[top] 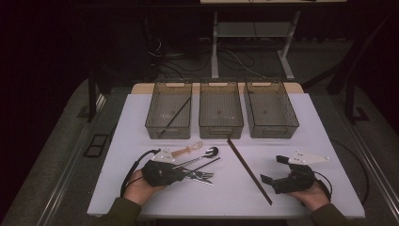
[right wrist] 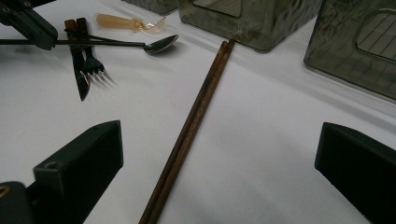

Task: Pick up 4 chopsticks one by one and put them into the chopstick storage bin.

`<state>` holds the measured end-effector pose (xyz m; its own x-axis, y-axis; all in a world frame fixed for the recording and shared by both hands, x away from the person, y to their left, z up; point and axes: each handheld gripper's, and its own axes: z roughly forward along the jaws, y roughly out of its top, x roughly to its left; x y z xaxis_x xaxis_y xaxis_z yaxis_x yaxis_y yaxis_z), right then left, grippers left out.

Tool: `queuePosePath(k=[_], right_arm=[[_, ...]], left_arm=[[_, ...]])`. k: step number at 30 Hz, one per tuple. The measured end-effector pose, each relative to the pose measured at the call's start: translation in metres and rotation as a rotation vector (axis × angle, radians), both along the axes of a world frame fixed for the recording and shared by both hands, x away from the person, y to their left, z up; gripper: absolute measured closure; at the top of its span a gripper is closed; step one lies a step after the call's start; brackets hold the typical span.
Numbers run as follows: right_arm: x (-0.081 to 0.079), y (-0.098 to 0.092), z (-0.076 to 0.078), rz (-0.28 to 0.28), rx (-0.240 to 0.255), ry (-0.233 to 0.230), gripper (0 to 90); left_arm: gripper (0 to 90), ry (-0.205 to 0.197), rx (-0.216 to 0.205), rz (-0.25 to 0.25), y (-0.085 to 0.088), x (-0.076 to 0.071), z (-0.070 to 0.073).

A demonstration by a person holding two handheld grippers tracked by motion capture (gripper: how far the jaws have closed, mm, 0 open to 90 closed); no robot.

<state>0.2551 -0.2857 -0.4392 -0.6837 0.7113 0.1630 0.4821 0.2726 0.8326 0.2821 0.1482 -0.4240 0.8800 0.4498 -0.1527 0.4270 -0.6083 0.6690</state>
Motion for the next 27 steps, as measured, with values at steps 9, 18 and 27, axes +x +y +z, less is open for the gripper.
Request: queuePosePath(k=[9, 18, 27], right_arm=[[0.0, 0.0, 0.0, -0.001, -0.001, -0.002, 0.8], [0.0, 0.0, 0.0, -0.003, -0.003, 0.001, 0.8], [0.0, -0.001, 0.0, -0.001, -0.002, 0.0, 0.8]], left_arm=[[86.1, 0.008, -0.008, 0.022, 0.0, 0.002, 0.01], [86.1, -0.003, -0.019, 0.048, 0.002, 0.009, 0.024], [86.1, -0.016, -0.023, 0.074, 0.005, 0.023, 0.033]])
